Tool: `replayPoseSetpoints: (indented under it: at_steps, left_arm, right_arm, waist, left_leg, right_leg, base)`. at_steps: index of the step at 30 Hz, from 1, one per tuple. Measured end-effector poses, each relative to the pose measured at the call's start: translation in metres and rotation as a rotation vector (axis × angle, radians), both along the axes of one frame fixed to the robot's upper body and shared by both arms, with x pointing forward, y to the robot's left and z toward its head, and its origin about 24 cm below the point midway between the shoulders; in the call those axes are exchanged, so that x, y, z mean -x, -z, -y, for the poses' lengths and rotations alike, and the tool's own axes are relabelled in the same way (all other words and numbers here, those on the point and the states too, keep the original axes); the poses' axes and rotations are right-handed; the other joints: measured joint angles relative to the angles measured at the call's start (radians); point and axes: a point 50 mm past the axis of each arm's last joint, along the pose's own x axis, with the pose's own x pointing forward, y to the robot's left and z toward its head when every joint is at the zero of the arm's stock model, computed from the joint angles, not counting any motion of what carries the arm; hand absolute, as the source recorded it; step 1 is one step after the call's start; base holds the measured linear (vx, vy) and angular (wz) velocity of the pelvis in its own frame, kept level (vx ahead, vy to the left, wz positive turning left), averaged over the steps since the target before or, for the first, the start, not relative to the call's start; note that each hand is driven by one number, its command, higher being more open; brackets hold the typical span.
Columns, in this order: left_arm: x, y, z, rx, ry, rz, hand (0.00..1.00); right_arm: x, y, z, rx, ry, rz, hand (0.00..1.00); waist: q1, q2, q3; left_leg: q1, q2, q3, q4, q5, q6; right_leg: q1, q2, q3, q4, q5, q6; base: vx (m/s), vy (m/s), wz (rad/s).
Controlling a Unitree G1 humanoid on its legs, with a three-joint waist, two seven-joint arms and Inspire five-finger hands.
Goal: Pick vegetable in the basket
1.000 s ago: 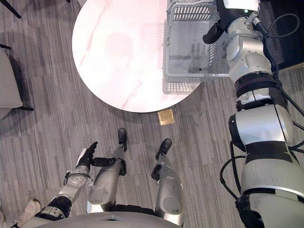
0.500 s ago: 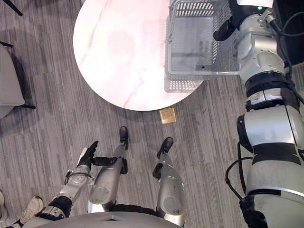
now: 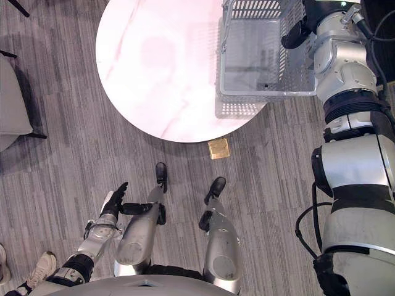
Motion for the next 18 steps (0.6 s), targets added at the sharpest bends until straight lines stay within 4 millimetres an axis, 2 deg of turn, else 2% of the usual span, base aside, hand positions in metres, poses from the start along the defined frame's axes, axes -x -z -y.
replayPoseSetpoints:
  at_steps: [5, 11, 18]
  left_arm:
    - [-0.0013, -0.0014, 0.0003, 0.001, 0.002, 0.008, 1.00]
    - [-0.0013, -0.0012, 0.0023, 0.003, 0.008, 0.007, 1.00]
    - [-0.0013, -0.0012, 0.0025, 0.002, 0.009, 0.007, 1.00]
  right_arm:
    - [0.0004, -0.0017, -0.0003, 0.001, 0.000, 0.012, 0.00]
    - [0.0019, -0.0087, -0.0008, 0.000, 0.007, 0.049, 0.00]
    - [0.0014, 0.0013, 0.0085, -0.017, 0.043, 0.013, 0.00]
  waist:
    - [0.000, 0.000, 0.000]
    - [0.002, 0.016, 0.008]
    - [0.002, 0.016, 0.008]
  left_leg:
    - [-0.010, 0.000, -0.001, 0.000, 0.002, 0.001]
    - [-0.013, -0.001, -0.001, 0.000, 0.003, 0.001]
    - [-0.012, -0.001, -0.002, 0.000, 0.004, 0.002]
  right_leg:
    - [-0.011, 0.000, 0.000, 0.002, 0.000, 0.000]
    - [-0.014, -0.001, -0.001, 0.004, 0.000, 0.000]
    - [-0.014, -0.002, -0.001, 0.007, -0.001, -0.001]
  base:
    - [0.01, 0.009, 0.00]
    - [0.02, 0.010, 0.00]
    - [0.01, 0.008, 0.00]
